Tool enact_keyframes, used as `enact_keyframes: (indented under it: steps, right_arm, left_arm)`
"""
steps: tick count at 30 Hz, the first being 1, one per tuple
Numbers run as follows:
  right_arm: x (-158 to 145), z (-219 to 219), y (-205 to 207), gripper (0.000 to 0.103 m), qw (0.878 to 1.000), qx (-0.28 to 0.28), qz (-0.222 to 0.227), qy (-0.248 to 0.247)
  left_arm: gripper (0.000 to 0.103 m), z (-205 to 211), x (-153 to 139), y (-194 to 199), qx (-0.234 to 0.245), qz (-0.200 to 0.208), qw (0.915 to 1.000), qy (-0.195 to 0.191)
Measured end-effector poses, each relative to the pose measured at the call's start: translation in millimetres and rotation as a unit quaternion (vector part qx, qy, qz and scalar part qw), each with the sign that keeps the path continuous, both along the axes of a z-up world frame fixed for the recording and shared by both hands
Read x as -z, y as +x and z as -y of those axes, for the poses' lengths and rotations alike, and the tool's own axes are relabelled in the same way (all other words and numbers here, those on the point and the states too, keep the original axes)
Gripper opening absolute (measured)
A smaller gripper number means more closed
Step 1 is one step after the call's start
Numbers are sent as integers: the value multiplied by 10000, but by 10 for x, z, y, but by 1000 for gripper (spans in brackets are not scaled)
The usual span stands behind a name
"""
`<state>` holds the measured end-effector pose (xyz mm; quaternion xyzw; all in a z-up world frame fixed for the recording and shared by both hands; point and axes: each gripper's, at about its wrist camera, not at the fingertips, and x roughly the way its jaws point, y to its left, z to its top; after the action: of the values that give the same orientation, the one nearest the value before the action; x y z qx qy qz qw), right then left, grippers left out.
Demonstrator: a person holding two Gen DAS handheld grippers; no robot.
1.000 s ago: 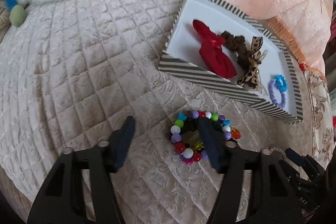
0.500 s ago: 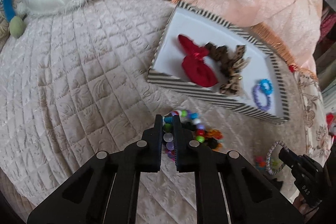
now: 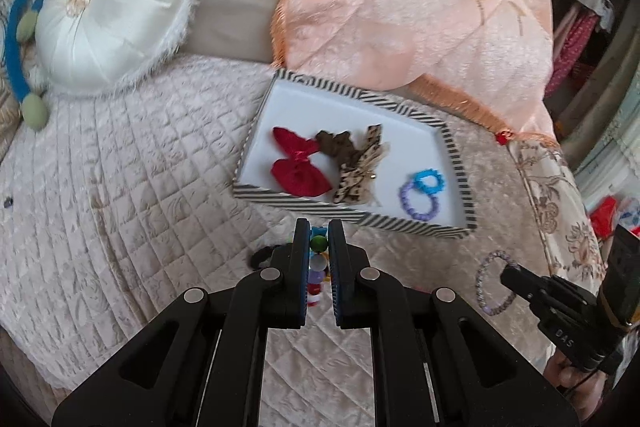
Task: Organize jewelry
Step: 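Grasp the multicolour bead bracelet with the left tool while the right grasps the grey braided bracelet, then carry the multicolour and grey braided bracelets over the striped tray with both tools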
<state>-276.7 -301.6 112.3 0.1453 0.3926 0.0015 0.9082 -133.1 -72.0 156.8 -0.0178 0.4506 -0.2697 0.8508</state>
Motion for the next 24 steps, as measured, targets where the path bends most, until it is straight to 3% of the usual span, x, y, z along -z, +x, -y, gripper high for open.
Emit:
enact_keyframes:
  steps: [9,24]
  right_arm:
    - [-129,-14,-81,8,9999,12,103,-107]
    - [-147,6,106,8,9997,-67,4,-246]
  left_arm:
    - [8,103,-181,-189,154,317,9993,128]
    - [8,244,-117,-97,235,528,9974,441]
